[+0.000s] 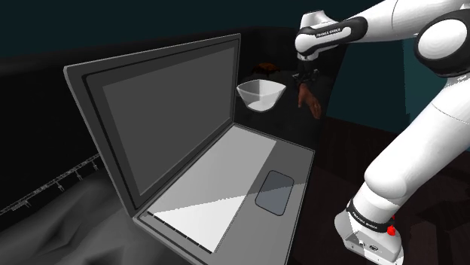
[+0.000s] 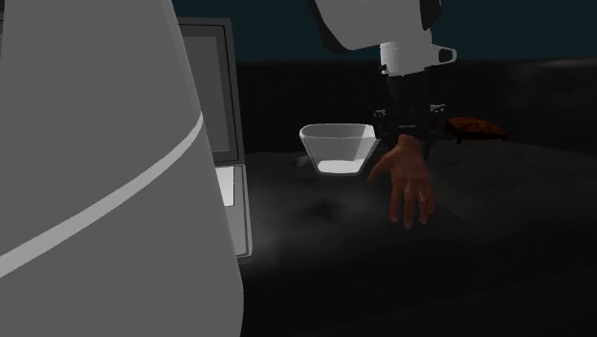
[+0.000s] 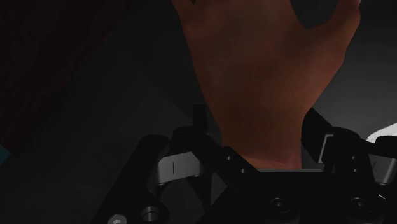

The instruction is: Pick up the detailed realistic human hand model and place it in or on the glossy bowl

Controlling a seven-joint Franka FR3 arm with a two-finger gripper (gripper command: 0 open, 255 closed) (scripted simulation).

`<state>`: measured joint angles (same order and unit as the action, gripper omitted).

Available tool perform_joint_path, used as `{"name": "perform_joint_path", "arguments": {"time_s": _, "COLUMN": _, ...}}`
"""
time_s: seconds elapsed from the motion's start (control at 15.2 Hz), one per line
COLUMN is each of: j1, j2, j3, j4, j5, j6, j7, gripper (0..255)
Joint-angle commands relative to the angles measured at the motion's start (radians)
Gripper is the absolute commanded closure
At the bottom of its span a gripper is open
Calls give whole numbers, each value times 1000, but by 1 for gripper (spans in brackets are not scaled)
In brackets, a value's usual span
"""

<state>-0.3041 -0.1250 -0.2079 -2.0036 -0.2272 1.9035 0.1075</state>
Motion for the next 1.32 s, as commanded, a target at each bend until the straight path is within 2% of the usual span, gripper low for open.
{"name": "perform_joint_path", "arguments": {"time_s": 0.0, "j1": 1, "j2": -1, "j3": 1, "j4": 27, "j5": 2, "j6": -28, "j7": -4, "gripper": 255}}
{"name": "perform_joint_path", "arguments": {"time_s": 0.99, "j1": 5, "j2": 6, "j3": 7, "j4": 235, "j5": 13, "j6": -226, "j7": -40, "gripper": 255}}
{"name": "perform_joint_path", "arguments": {"time_s": 1.25, "j1": 14, "j2": 39, "j3": 17, "j4": 309, "j5": 21, "j6": -270, "j7": -32, "gripper": 255}}
